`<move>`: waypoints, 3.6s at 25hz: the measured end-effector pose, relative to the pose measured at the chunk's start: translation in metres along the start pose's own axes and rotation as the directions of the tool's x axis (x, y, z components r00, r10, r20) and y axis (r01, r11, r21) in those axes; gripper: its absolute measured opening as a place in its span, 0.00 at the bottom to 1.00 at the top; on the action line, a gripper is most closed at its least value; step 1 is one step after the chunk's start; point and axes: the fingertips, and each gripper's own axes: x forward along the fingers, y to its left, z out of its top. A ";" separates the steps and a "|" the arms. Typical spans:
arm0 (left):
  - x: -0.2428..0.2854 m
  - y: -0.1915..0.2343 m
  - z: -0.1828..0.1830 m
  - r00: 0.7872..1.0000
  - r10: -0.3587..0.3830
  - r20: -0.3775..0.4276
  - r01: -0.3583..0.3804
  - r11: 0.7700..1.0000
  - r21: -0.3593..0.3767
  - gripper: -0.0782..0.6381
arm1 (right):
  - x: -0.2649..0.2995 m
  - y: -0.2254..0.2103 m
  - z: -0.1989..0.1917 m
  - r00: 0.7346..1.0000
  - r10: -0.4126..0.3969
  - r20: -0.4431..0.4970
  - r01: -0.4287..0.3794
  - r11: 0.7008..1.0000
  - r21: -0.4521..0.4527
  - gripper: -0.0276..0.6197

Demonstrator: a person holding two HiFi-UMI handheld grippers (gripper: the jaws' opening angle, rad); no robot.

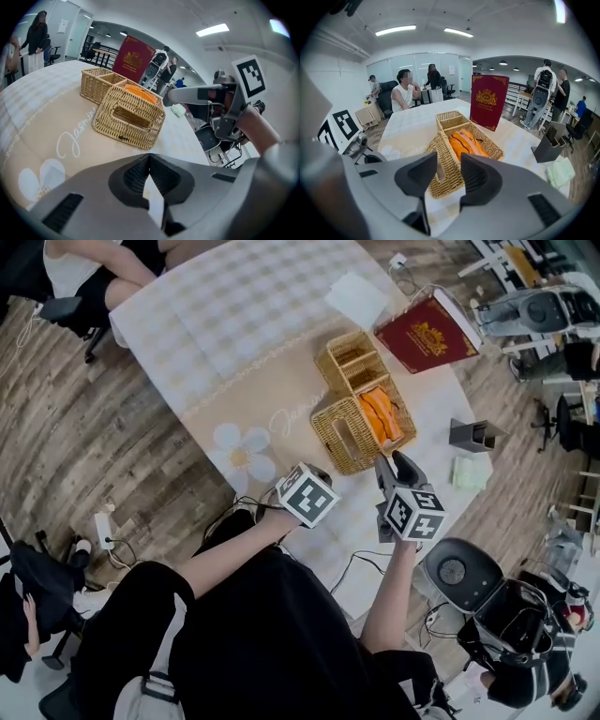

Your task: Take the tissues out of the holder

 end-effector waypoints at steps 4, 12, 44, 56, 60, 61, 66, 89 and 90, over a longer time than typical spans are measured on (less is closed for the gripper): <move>0.006 -0.001 -0.002 1.000 -0.019 -0.016 0.019 1.000 -0.002 0.11 | 0.014 -0.013 0.005 0.999 -0.018 -0.031 0.017 0.999 -0.038 0.30; 0.014 0.001 -0.006 0.999 -0.037 -0.036 0.037 0.999 -0.008 0.11 | 0.037 -0.033 0.010 0.997 -0.051 -0.062 0.046 0.996 -0.072 0.33; 0.017 0.036 -0.029 0.999 -0.010 -0.053 0.002 0.988 -0.151 0.11 | 0.103 -0.063 0.015 0.971 -0.140 -0.195 0.089 0.964 -0.250 0.12; 0.012 0.037 -0.041 0.999 0.001 -0.050 -0.009 0.986 -0.164 0.11 | 0.076 -0.056 0.028 0.978 -0.139 -0.158 0.097 0.964 -0.248 0.07; 0.006 0.036 -0.038 0.999 0.007 -0.033 -0.012 0.988 -0.156 0.11 | 0.057 -0.055 0.042 0.982 -0.147 -0.123 0.114 0.963 -0.242 0.07; 0.005 0.035 -0.038 1.000 0.008 -0.029 -0.012 0.988 -0.154 0.11 | 0.053 -0.054 0.045 0.982 -0.148 -0.114 0.117 0.963 -0.242 0.07; -0.001 0.027 -0.038 1.000 0.006 -0.020 -0.009 0.991 -0.132 0.11 | 0.033 -0.050 0.056 0.983 -0.168 -0.074 0.145 0.957 -0.251 0.07; -0.019 0.004 -0.062 1.000 0.016 0.002 -0.016 0.995 -0.102 0.11 | -0.041 0.010 0.038 0.992 -0.124 -0.018 0.117 0.967 -0.225 0.07; -0.020 0.002 -0.064 1.000 0.018 -0.001 -0.018 0.994 -0.105 0.11 | -0.042 0.014 0.037 0.993 -0.113 -0.017 0.107 0.968 -0.226 0.07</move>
